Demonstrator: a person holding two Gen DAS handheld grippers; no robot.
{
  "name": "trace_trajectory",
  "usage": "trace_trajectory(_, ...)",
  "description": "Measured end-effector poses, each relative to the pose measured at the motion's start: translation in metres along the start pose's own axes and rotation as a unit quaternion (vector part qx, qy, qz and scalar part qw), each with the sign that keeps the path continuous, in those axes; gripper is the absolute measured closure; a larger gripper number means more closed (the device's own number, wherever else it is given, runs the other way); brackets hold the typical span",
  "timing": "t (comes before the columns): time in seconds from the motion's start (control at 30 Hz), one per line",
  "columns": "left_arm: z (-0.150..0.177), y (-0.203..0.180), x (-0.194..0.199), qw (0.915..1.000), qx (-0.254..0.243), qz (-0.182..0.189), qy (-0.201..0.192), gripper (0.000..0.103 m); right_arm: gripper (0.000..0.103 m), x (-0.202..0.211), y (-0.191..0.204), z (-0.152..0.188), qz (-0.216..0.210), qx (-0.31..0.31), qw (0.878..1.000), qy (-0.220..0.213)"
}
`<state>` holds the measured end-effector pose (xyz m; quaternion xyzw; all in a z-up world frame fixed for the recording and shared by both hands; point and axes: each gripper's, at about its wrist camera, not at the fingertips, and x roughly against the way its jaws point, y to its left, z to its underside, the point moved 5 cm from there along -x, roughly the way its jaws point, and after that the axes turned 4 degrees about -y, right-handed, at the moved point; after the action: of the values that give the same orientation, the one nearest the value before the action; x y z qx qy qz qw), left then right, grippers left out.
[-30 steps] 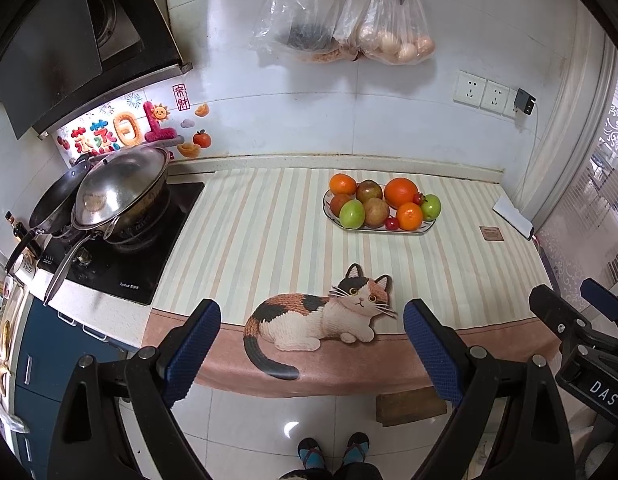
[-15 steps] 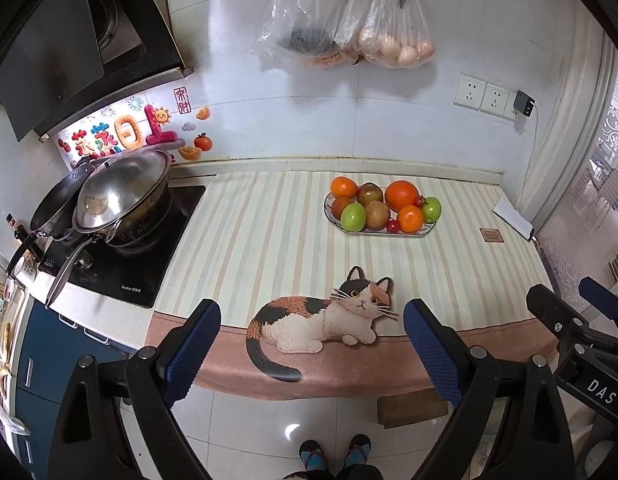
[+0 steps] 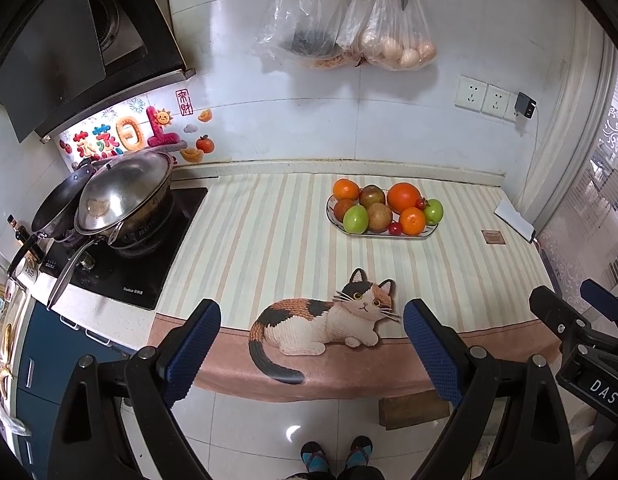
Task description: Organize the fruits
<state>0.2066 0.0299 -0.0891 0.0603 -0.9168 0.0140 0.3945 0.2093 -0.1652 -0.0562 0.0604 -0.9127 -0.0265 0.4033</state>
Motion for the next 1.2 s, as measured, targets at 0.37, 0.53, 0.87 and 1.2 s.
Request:
trace_trajectory(0.37, 0.000, 0.000, 0.000, 1.0000, -0.001, 0.001, 0.000, 0.009, 0.006, 0.002, 0.005, -0.004, -0.001, -0.002, 1.000, -0.002)
trace_trajectory(0.53, 0.000, -0.002, 0.000, 1.0000, 0.000, 0.002, 0.000, 0.009, 0.006, 0.004, 0.006, -0.006, -0.002, -0.003, 1.000, -0.004)
trace_trajectory(0.87, -0.001, -0.005, 0.002, 1.0000, -0.002, 0.001, -0.002, 0.009, 0.006, 0.006, 0.005, -0.008, -0.003, -0.005, 1.000, -0.005)
trace_trajectory(1.2, -0.003, -0.013, 0.009, 1.0000, -0.002, 0.001, -0.007, 0.009, 0.006, 0.012, 0.004, -0.005, -0.004, -0.003, 1.000, -0.011)
